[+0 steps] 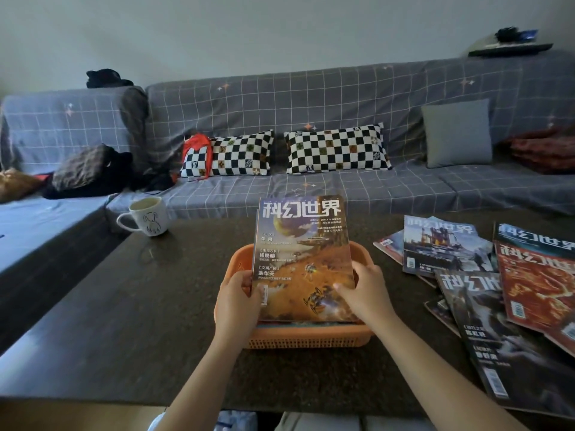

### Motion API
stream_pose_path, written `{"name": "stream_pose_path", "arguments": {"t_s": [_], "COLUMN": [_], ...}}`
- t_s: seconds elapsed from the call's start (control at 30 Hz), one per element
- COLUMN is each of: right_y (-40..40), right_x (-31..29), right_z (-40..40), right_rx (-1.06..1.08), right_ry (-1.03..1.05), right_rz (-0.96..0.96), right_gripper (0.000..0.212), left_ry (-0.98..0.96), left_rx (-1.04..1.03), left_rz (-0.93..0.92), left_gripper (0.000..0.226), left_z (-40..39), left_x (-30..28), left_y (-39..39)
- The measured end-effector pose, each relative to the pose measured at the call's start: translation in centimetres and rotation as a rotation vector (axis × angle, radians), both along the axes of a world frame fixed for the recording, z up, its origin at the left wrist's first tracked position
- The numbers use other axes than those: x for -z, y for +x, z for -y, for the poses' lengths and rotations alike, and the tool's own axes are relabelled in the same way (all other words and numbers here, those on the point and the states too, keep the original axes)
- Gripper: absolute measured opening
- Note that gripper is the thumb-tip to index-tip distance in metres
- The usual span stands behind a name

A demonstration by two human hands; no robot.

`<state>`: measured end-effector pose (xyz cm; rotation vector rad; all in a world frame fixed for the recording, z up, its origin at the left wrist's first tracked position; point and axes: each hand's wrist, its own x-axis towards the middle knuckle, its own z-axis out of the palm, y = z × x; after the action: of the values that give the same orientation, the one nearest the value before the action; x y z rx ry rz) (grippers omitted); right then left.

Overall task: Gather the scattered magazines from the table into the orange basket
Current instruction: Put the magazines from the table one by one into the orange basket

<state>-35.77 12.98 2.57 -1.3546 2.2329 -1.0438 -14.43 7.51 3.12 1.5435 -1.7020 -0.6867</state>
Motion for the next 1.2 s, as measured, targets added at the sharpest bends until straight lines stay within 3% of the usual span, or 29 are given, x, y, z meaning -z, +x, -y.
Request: {"name": "stream_pose_path", "arguments": {"t_s": [0.07, 0.17, 0.33, 0.47, 0.63, 0.7, 0.8, 0.87, 1.0, 1.2], "right_y": [0.0, 0.1, -0.1, -0.2, -0.3, -0.1, 0.2, 0.3, -0.3, -4.3], "right_x": [0.2, 0.1, 0.0, 0.3, 0.3, 0.1, -0.5, -0.7, -1.0, -1.2], "right_z": [-0.1, 0.0, 0.4, 0.6, 0.6, 0.6, 0.2, -0.5, -3.3, -8.2], "right_rx": [0.015, -0.003, -0.073, -0.038, -0.039, -0.051, -0.066, -0.056, -0.012, 0.107], "right_ry": [0.031, 0.015, 0.074, 0.061, 0.077, 0.089, 0.078, 0.009, -0.177, -0.274], "right_rz": [-0.038, -0.004, 0.080, 0.161, 0.186, 0.186, 0.170, 0.187, 0.226, 0.142], "right_gripper": [0.065, 0.059, 0.053, 0.060, 0.065, 0.066, 0.064, 0.067, 0.057, 0.038], "left_ry": [-0.006, -0.002, 0.010, 0.035, 0.049, 0.065, 0.076, 0.028, -0.034, -0.046], "left_rx": [-0.020, -0.029, 0.013, 0.033, 0.055, 0.077, 0.162, 0.173, 0.222, 0.409], "left_rz": [0.016, 0.045, 0.185, 0.159, 0.133, 0.180, 0.073, 0.021, -0.069, -0.164], "left_gripper": [0.039, 0.047, 0.029, 0.013, 0.015, 0.028, 0.058, 0.064, 0.052, 0.041], "left_z": [0.0, 0.2, 0.5, 0.7, 0.7, 0.4, -0.7, -1.5, -3.7, -6.3], "left_x": [0.2, 0.5, 0.4, 0.2, 0.1, 0.0, -0.3, -0.8, -1.1, -1.1], "left_y": [-0.1, -0.2, -0.4, -0.4, -0.3, -0.5, -1.2, -2.0, -4.6, -11.6]}}
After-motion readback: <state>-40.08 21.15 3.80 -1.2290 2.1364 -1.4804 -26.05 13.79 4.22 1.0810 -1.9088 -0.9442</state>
